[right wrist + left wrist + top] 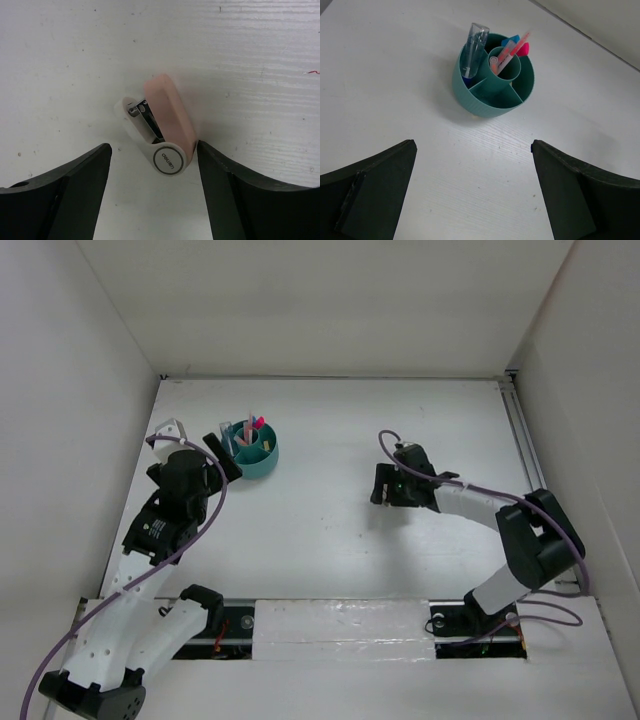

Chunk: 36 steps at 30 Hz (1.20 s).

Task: Sort the stationery into containers
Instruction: Move the stapler to the center of the board.

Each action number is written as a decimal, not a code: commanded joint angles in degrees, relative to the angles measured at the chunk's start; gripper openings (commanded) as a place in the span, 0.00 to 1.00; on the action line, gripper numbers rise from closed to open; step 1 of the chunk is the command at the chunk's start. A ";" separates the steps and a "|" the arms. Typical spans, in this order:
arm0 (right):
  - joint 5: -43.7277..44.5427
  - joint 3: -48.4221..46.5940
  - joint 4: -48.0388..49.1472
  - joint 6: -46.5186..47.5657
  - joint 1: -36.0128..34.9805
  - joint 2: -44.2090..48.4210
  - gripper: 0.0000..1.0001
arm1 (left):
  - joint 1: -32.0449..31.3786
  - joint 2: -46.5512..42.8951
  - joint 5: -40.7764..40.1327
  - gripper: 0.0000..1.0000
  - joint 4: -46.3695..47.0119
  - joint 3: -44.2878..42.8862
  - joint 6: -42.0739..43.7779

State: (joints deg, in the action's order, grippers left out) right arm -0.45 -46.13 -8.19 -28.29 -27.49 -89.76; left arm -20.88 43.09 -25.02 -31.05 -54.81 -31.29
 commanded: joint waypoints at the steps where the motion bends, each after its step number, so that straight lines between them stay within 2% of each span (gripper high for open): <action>1: 1.94 -1.41 0.37 -1.24 -0.55 -2.44 0.75 | 0.14 -0.64 0.14 1.00 1.69 0.31 0.79; 3: 3.26 -1.94 0.36 -1.24 -1.08 -3.40 0.72 | 0.14 -0.64 0.14 1.00 1.69 0.31 0.79; 6: 3.79 -3.17 -0.96 -1.76 -1.60 -5.69 0.62 | 0.14 -1.16 0.14 1.00 1.69 0.31 0.79; 10: 5.37 -4.49 -1.74 -1.76 -3.09 -7.19 0.61 | 0.14 -1.17 0.67 1.00 2.22 0.31 0.79; 12: 6.51 -5.11 -2.36 -1.76 -4.59 -8.41 0.57 | 0.14 -1.17 0.67 1.00 2.22 0.31 0.79; 24: 6.51 -8.62 -4.56 -0.62 -8.10 -14.21 0.56 | 0.14 -1.69 0.67 1.00 2.22 0.31 0.79; 25: 6.51 -9.24 -4.56 -0.10 -8.11 -15.09 0.54 | 0.14 -1.69 0.67 1.00 2.22 0.31 1.31; 29: 6.51 -11.09 -6.49 0.43 -9.17 -18.16 0.54 | 0.14 -1.69 0.67 1.00 2.22 0.31 1.32; 36: 8.97 -14.77 -9.56 0.95 -12.15 -22.47 0.67 | 0.14 -1.69 0.67 1.00 2.22 0.31 1.32</action>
State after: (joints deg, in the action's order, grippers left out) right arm 10.07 -62.65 -7.60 -27.16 -38.15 -105.82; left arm -20.88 42.11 -24.38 -30.63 -54.81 -30.83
